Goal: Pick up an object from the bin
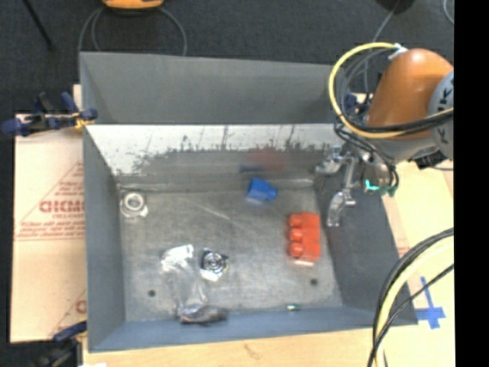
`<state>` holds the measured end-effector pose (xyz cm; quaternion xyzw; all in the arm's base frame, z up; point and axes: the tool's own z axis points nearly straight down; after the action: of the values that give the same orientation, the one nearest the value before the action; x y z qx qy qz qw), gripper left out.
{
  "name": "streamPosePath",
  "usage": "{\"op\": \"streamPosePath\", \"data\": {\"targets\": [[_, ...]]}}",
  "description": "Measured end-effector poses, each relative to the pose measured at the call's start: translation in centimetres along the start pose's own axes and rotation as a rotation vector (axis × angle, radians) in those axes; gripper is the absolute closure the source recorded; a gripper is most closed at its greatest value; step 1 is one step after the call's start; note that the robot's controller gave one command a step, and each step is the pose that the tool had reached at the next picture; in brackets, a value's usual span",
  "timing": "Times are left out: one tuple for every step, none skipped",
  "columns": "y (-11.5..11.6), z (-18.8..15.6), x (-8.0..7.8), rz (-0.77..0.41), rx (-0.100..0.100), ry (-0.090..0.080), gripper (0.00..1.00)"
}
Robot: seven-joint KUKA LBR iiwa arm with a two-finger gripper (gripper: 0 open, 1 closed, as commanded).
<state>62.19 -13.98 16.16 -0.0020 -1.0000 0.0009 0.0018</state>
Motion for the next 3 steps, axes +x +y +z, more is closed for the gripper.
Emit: {"op": "streamPosePath", "data": {"targets": [[-2.1,6.2,3.9,-0.331,-0.001,-0.002,0.00],[3.6,7.1,5.3,-0.525,0.000,-0.006,0.00],[5.4,8.4,5.4,-0.853,0.008,-0.011,0.00]]}}
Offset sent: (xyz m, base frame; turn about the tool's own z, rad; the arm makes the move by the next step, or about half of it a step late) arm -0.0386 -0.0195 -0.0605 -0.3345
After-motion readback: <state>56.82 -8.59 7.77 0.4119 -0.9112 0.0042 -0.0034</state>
